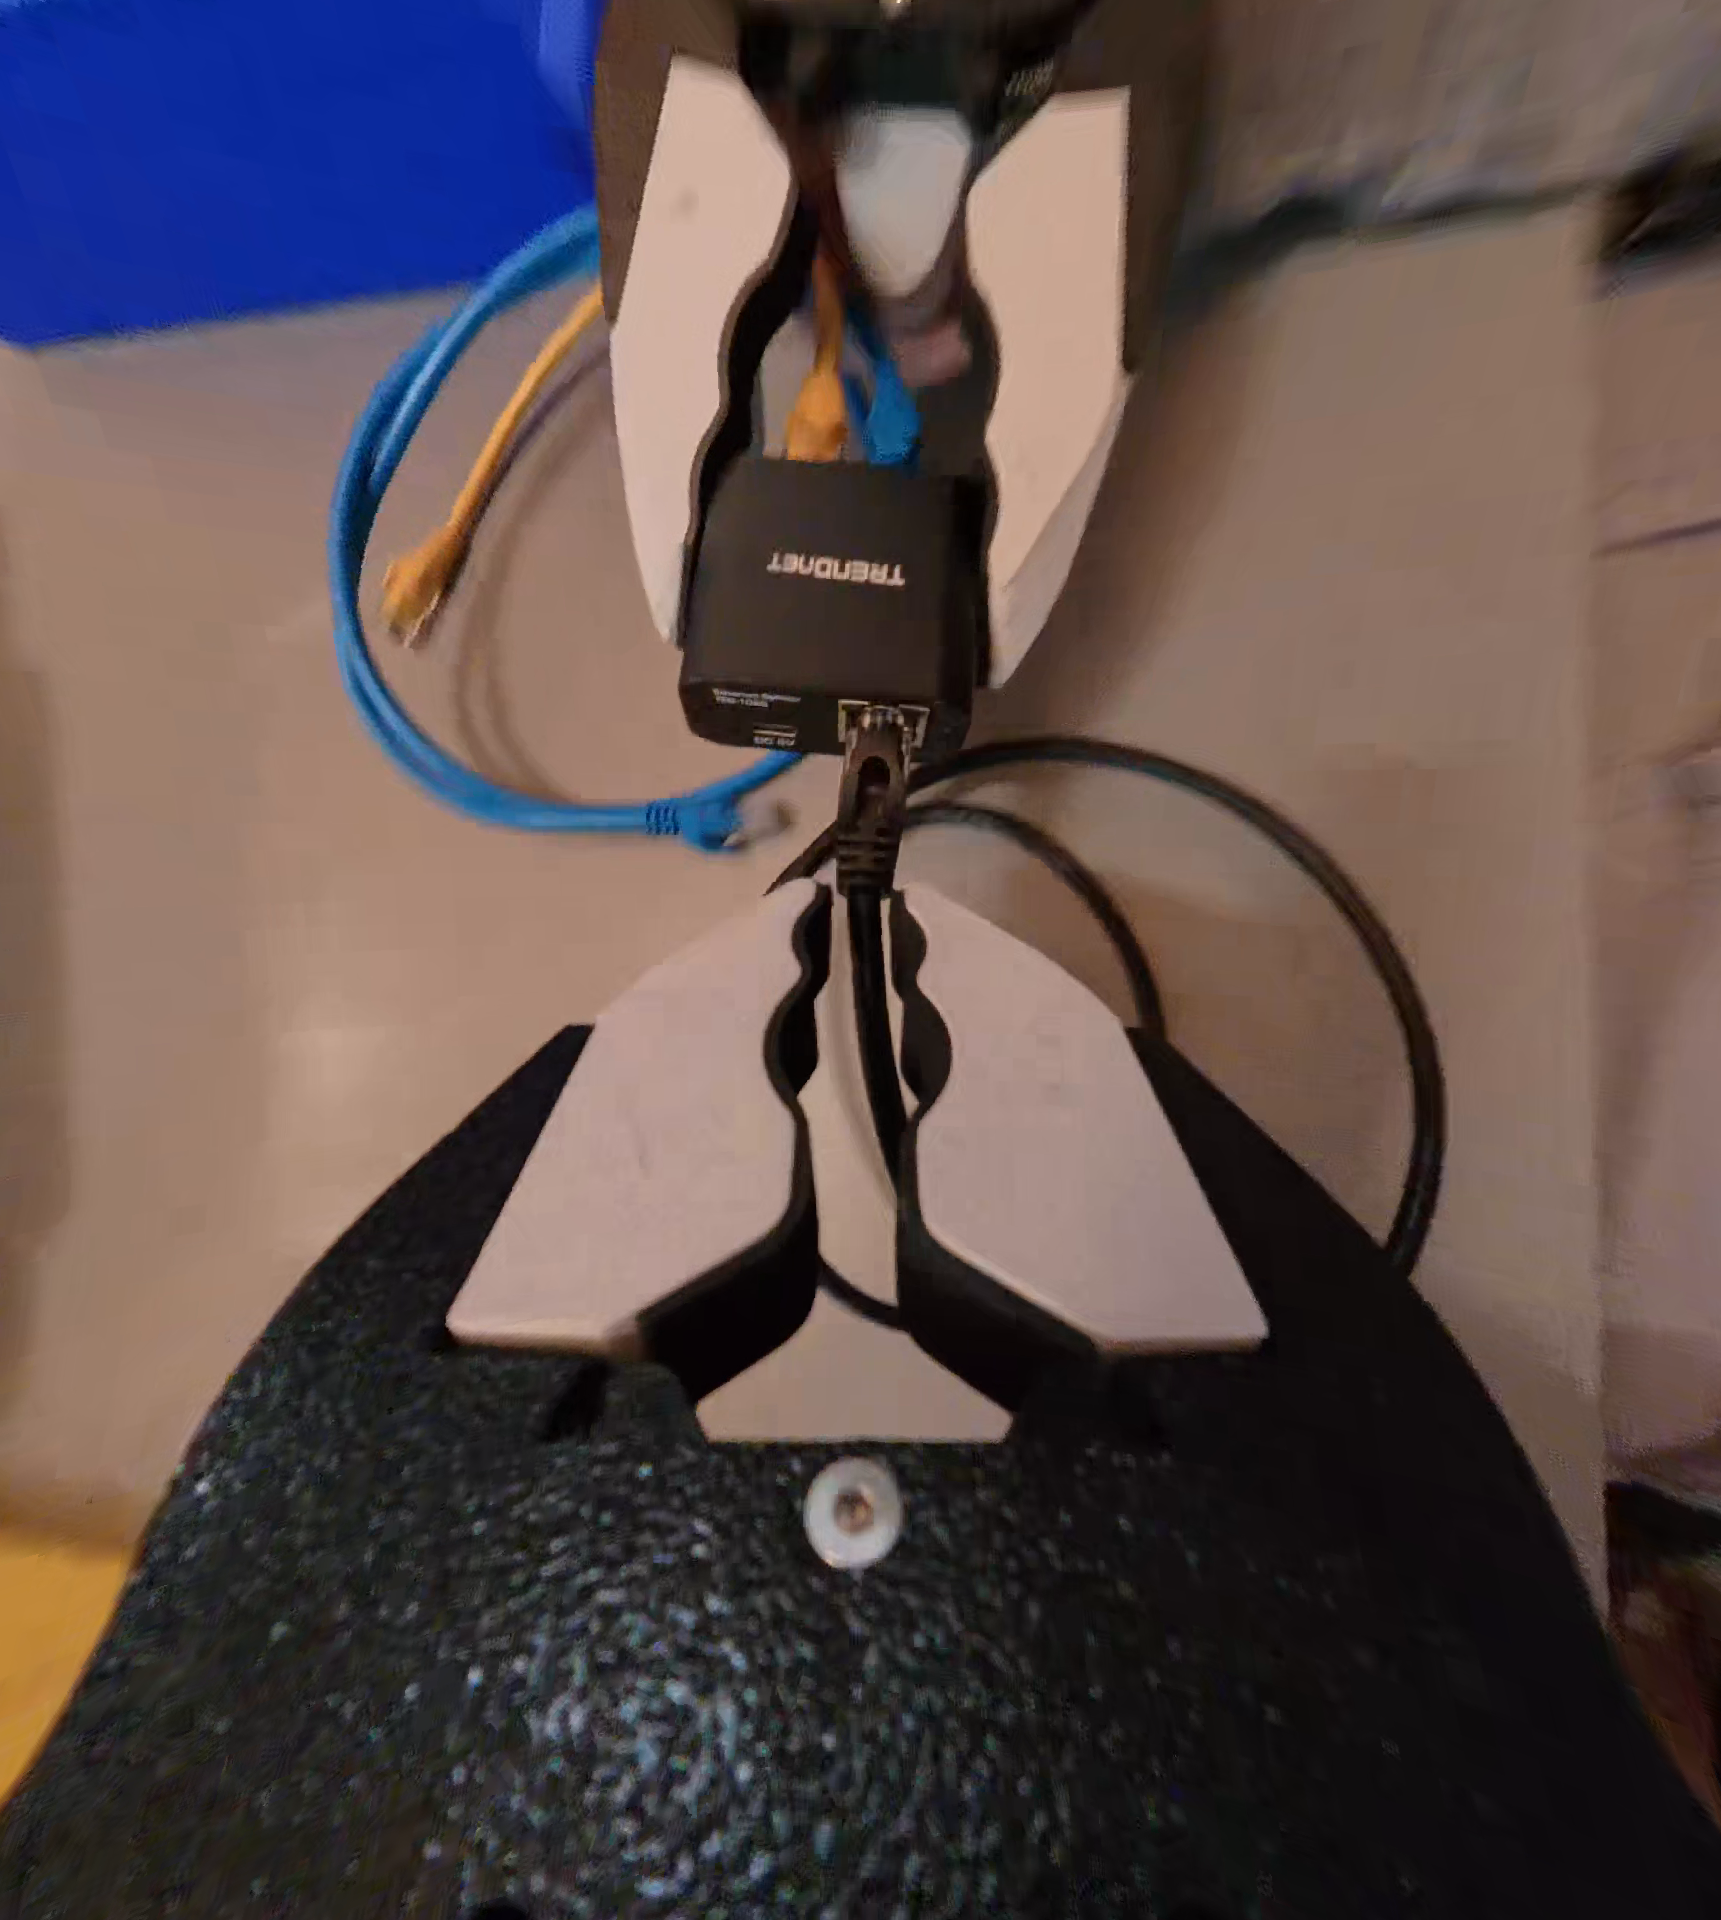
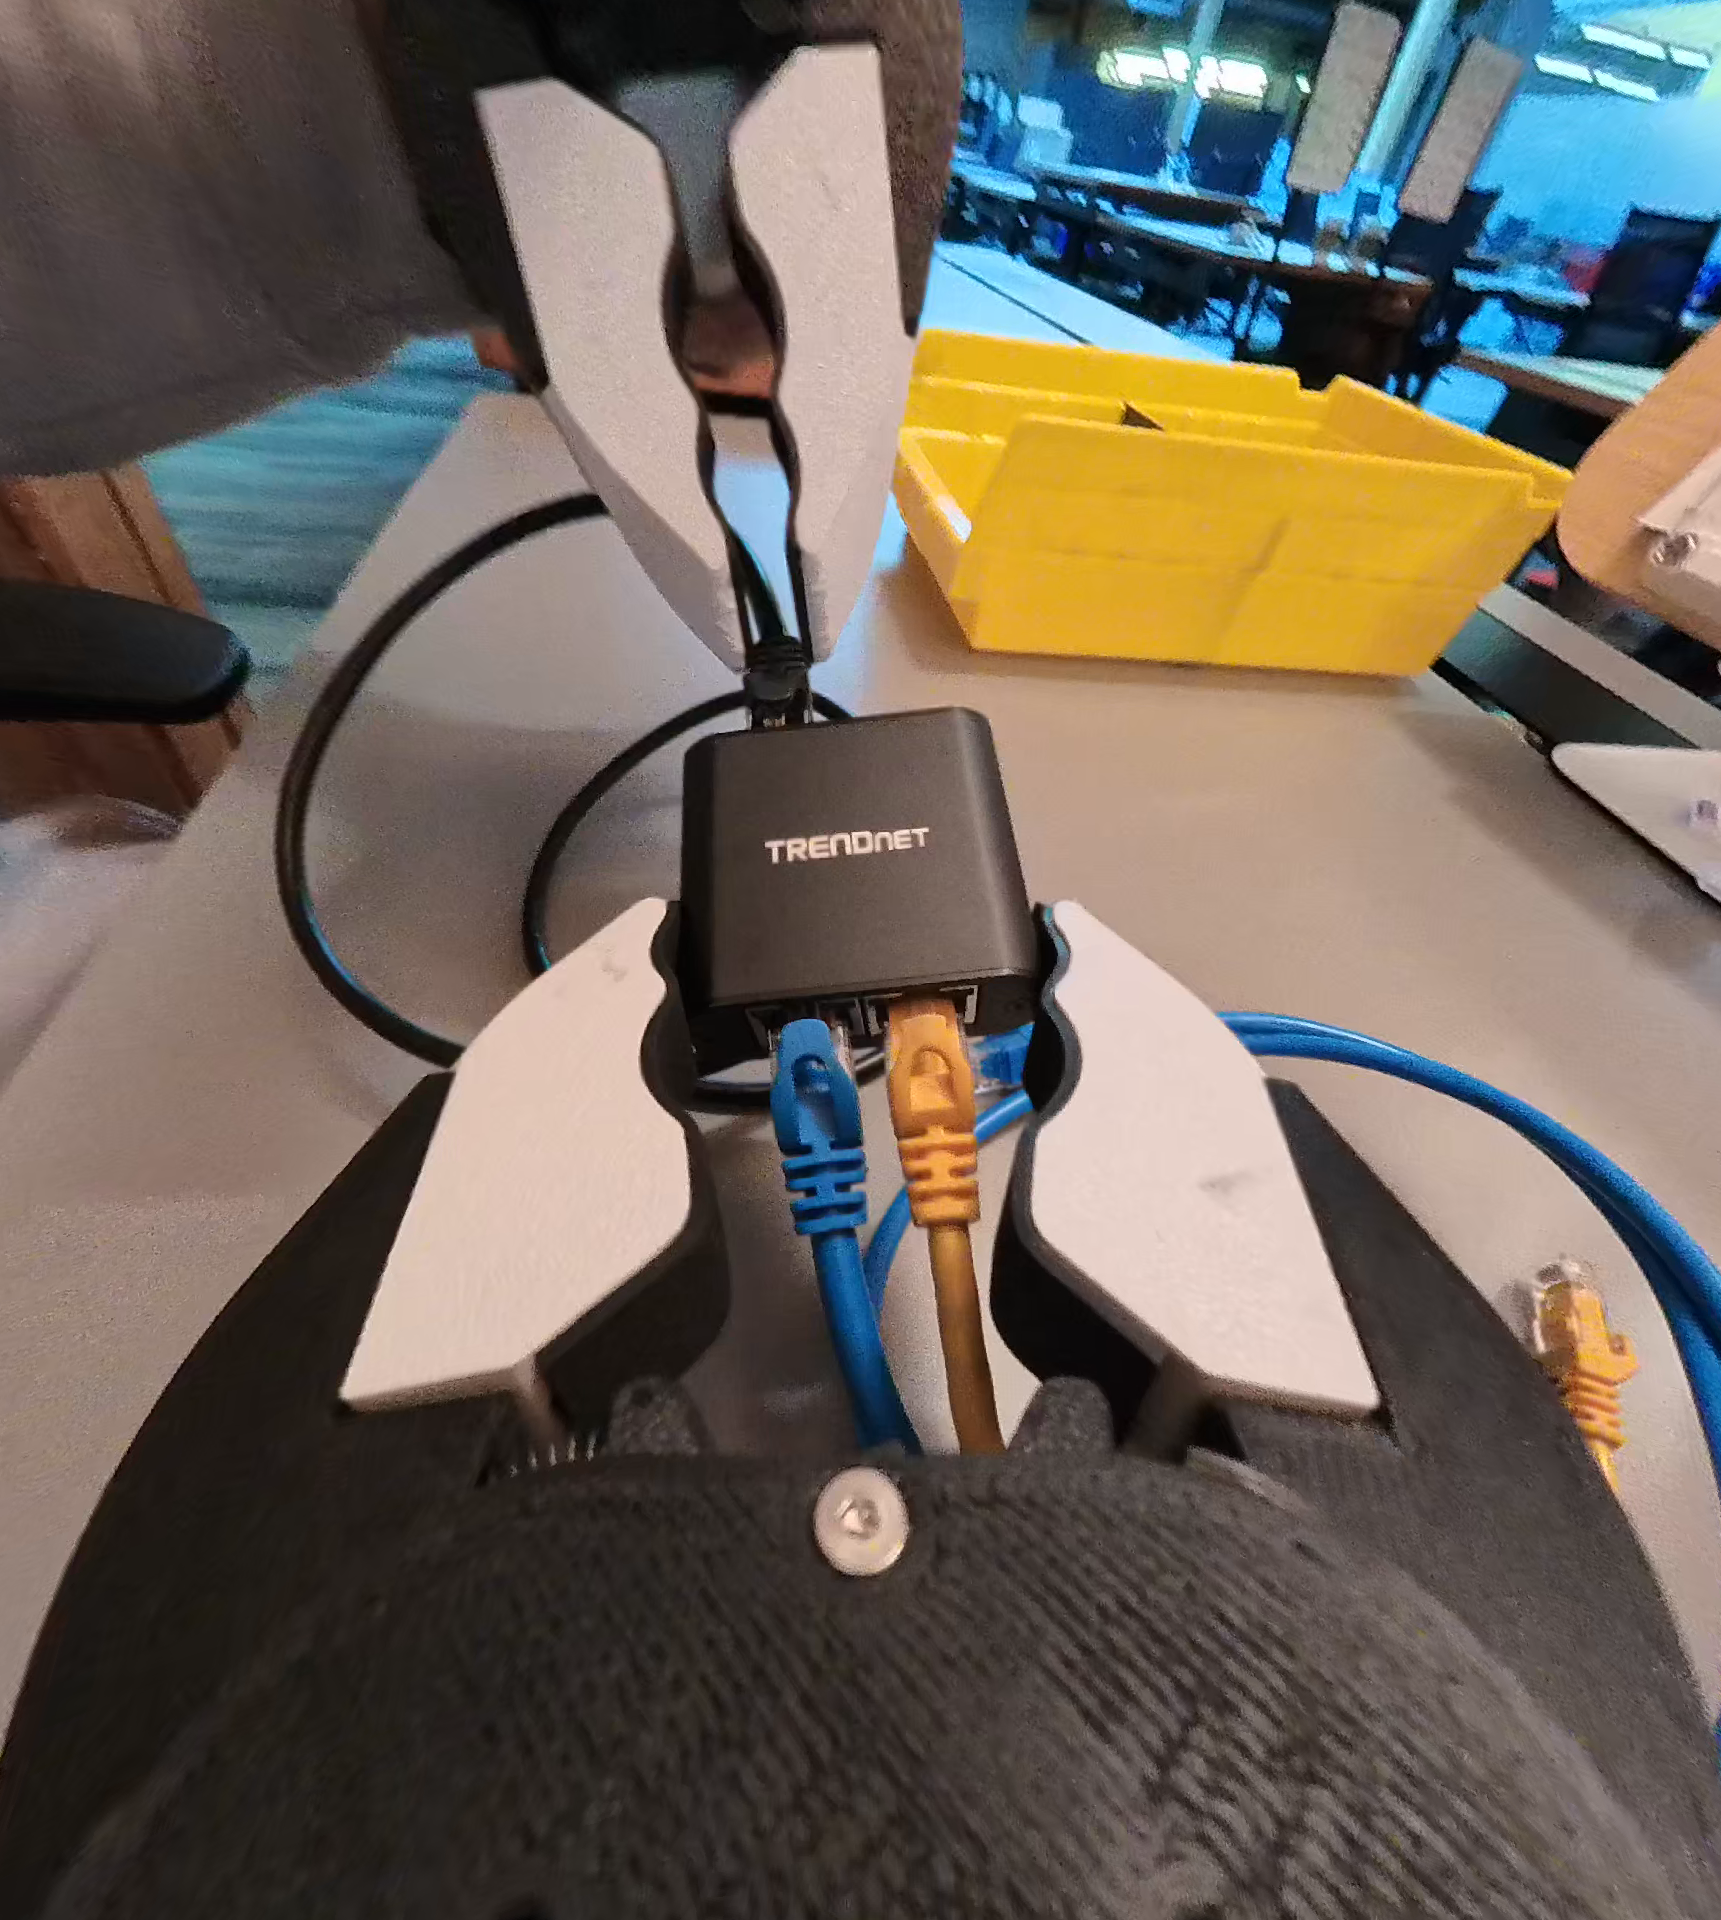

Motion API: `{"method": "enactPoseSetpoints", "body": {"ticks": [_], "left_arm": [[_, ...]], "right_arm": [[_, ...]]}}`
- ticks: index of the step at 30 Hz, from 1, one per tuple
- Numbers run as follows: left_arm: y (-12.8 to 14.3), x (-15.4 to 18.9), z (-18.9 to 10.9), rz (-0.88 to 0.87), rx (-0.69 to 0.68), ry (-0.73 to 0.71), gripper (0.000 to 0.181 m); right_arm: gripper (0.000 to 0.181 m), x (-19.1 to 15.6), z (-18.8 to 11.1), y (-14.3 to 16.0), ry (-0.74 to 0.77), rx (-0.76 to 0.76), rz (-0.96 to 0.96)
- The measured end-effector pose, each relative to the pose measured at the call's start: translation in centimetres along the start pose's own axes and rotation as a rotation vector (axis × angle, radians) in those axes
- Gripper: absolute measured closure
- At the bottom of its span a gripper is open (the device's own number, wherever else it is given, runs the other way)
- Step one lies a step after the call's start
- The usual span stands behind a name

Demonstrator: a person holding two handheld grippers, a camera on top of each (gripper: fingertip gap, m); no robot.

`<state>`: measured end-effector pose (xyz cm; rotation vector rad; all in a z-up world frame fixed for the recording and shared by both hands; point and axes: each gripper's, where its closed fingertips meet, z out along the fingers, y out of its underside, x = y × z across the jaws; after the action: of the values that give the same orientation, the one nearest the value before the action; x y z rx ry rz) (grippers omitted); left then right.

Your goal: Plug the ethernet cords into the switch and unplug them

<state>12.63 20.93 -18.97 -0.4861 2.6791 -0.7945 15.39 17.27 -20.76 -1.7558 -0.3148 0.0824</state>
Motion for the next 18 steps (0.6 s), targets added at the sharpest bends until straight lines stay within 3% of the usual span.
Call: {"method": "enactPoseSetpoints", "body": {"ticks": [3,7,12,18], "left_arm": [[-0.7,0.3,-0.7,-0.072,0.184,0.083,0.166],[-0.9,0.4,-0.5,-0.077,0.302,0.103,0.159],[-0.4,0.9,0.7,-0.081,0.282,0.088,0.166],[-1.3,0.4,0.6,-0.128,0.365,0.075,0.166]], "right_arm": [[0.119,-0.1,-0.3,-0.3,-0.015,0.026,0.002],[0.118,-0.3,-0.2,-0.2,-0.024,0.015,-0.005],[0.119,-0.2,-0.4,-0.4,-0.022,0.036,0.01],[0.119,-0.2,-0.4,-0.4,-0.023,0.038,0.012]]}}
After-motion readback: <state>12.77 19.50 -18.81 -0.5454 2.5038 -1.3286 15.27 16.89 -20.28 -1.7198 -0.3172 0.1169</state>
